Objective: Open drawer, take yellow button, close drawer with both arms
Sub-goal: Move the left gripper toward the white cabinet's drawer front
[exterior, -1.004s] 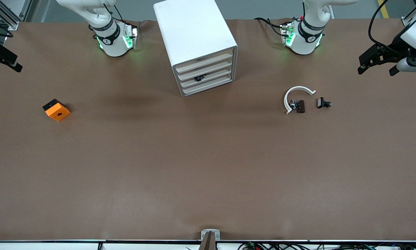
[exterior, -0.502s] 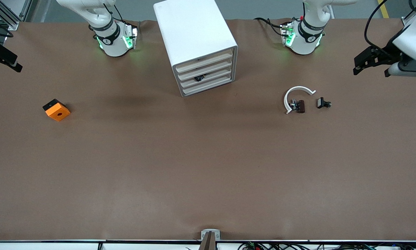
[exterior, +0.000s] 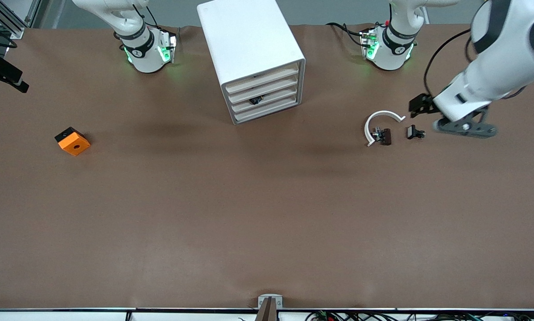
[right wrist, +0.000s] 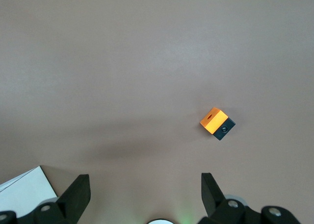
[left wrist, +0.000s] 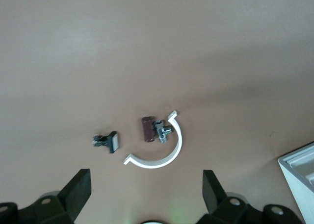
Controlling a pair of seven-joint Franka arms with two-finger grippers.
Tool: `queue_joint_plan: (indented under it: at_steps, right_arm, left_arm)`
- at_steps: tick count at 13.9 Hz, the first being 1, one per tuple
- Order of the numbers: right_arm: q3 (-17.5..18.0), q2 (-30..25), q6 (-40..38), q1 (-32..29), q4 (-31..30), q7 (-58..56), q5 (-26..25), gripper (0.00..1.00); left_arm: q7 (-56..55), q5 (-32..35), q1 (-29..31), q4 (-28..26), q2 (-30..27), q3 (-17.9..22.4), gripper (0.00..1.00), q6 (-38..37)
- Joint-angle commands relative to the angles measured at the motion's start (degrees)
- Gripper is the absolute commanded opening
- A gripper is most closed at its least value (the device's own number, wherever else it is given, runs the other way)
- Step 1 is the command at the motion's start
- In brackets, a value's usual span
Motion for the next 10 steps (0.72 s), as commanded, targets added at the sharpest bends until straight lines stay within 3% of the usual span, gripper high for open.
queue_joint_plan:
  at_steps: [1,5,10]
  right_arm:
    - [-0.09,-1.59,0.51,-0.07,-1.36,-0.29,0.44,1.0]
    - [-0.09,-1.5,0.51,-0.07,-1.36,-0.29,0.44,1.0]
    - [-0.09,-1.5,0.59,0.02,-1.36,-0.29,0.09,1.0]
  left_arm:
    - [-3.41,0.02,-0.08,-0.96,4.43,-3.01,1.0,3.62]
    - [-16.58,0.11,-0.96,-0.35,13.4,-9.52,1.0,10.03]
    - [-28.71,-0.59,-5.61,2.46,19.38,-10.14,1.0,10.66]
